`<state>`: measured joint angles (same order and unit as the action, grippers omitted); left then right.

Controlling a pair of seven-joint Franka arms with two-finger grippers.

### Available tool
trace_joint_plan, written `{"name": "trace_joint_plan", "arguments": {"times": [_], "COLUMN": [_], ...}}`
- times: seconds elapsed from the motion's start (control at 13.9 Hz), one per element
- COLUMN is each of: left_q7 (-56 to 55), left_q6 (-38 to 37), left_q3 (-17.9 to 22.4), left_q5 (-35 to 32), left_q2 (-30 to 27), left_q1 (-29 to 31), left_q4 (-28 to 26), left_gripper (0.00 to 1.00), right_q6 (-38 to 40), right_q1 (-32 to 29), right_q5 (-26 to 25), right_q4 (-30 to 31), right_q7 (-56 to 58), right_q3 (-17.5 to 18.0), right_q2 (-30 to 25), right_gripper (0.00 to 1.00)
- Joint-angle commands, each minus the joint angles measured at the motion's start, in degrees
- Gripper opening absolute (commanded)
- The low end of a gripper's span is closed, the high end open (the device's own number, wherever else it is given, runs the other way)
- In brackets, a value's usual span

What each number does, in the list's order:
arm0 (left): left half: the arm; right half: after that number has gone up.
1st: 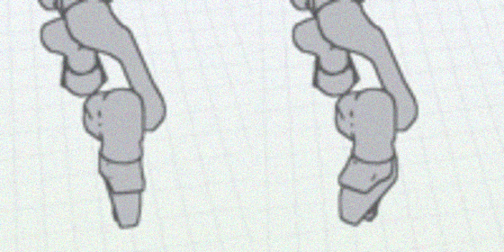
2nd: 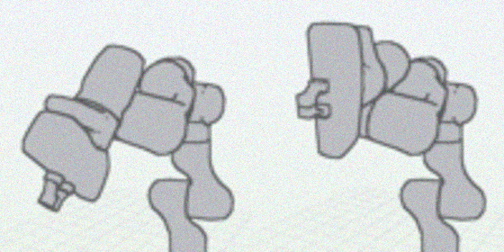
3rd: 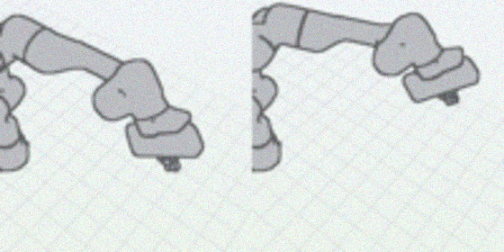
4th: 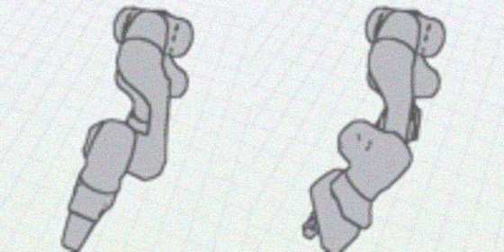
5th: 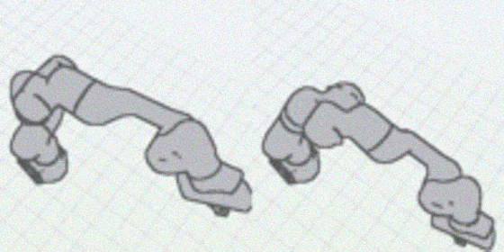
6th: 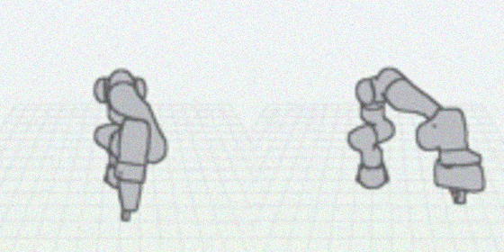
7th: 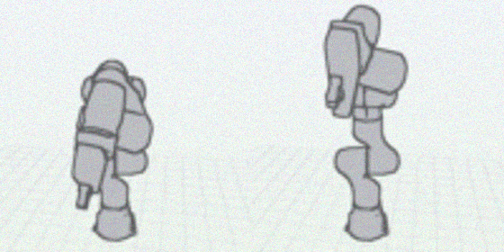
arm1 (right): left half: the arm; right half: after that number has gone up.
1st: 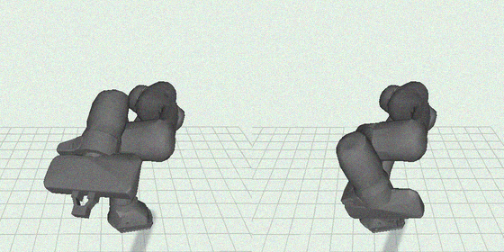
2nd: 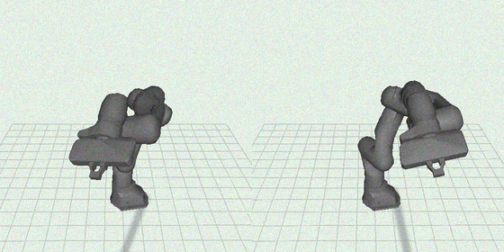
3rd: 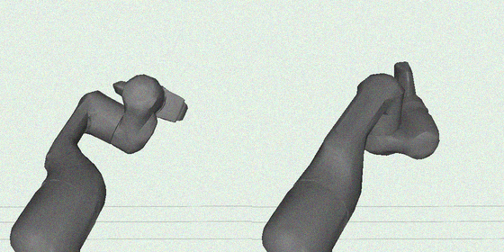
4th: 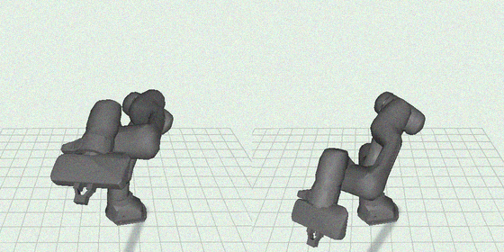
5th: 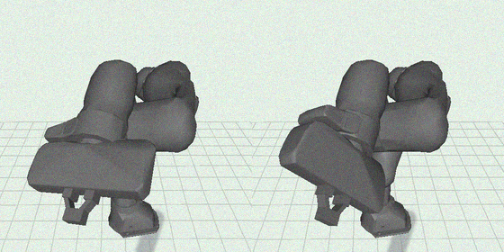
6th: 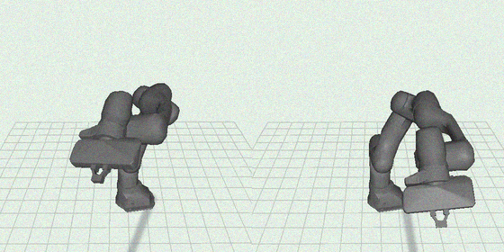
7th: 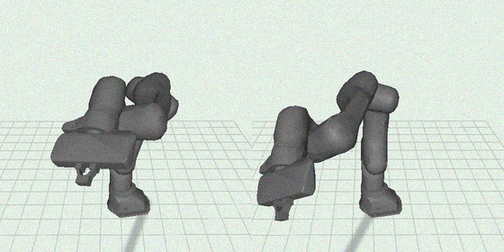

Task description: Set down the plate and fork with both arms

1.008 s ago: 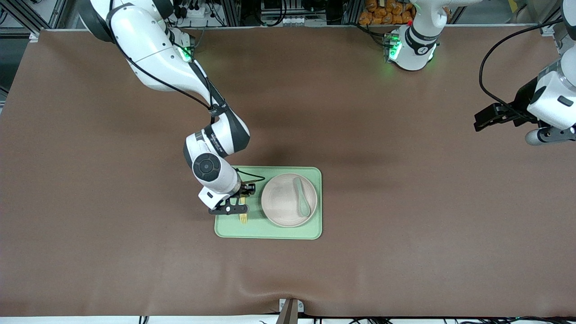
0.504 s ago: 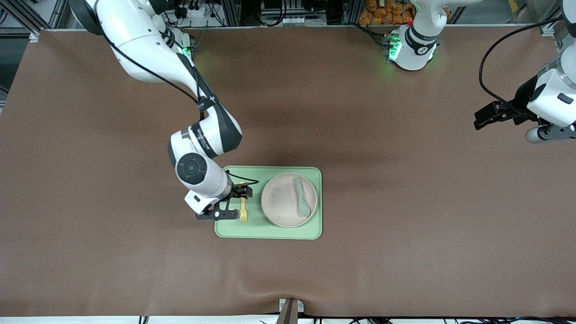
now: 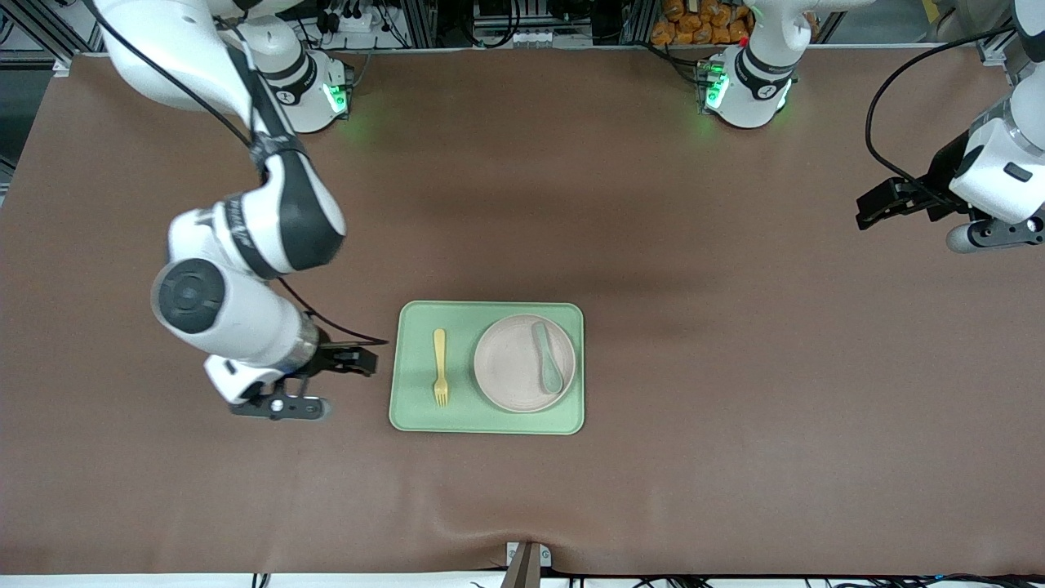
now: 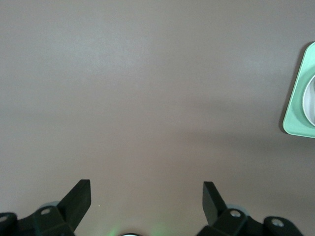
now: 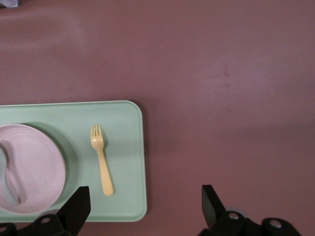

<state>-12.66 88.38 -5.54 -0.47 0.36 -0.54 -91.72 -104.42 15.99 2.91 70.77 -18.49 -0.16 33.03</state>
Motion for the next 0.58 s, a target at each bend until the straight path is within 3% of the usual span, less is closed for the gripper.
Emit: {"name": "trace_joint_plan", "arguments": {"times": [0.0,0.5], "left_q7": [0.27,0.27], "left_q6": [1.53,2.15], "left_q3": [-0.26,-0.26], "left_q5": [0.38,0.38], "left_q2": [-3.26,-4.23], "left_q1": [0.27,0.27], "left_q4": [-3.19,-4.43], "left_gripper": [1.00,1.00], "right_q6": [4.56,14.77], "right_q1": [-4.72,-12.47], "right_q5": [-0.81,-0.10], "right_q4": [1.04,1.39], "right_q7": [2.05,7.59], "right_q3": [0.86,0.95], "right_q2": [-4.89,-16.23], "right_gripper": [1.00,1.00]}}
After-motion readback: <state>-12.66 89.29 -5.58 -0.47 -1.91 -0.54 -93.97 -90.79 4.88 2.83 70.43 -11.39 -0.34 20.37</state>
